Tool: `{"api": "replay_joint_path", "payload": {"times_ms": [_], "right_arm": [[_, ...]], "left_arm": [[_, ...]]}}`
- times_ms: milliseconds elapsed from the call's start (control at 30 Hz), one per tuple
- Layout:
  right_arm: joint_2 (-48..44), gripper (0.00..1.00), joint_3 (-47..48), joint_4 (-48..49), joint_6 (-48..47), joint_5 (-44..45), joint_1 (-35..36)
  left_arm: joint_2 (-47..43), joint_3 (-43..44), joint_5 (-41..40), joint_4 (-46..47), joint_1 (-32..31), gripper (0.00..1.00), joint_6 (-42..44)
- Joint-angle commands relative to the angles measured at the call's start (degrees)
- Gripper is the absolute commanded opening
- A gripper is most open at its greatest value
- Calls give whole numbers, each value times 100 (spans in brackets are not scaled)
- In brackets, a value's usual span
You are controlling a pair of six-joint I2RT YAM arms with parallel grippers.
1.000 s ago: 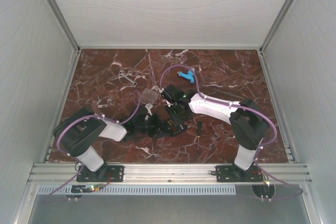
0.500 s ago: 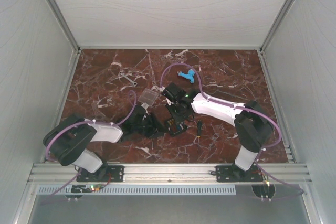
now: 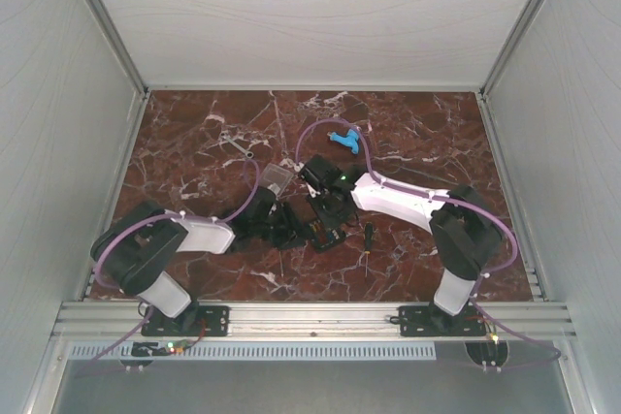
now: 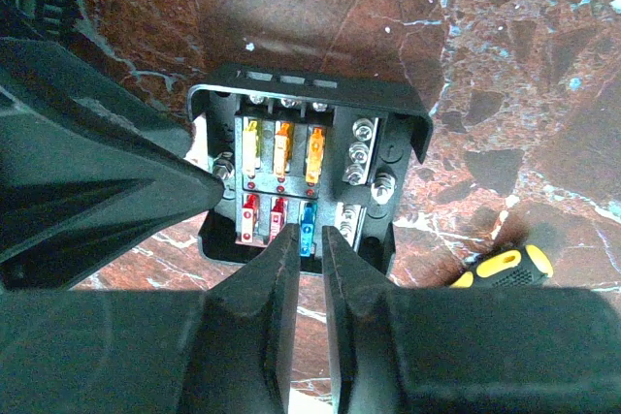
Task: Snap on the fuse box
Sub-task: Install the fuse at the fuse box base.
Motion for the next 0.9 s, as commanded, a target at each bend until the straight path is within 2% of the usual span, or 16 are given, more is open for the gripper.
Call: {"api": "replay_joint_path", "payload": {"times_ms": [0,167,400,867], "right_arm": [[135,14,21,-135,-6,30,56],[188,13,14,-148,20,8,82],[246,0,25,-308,51,106,111],[437,0,369,-812,32,-241,-52]], "left_arm": [[139,255,41,16,25,39,146],[197,269,49,10,29,39,146],[282,287,81,34,25,39,126],[255,243,68,45,25,39,111]]}}
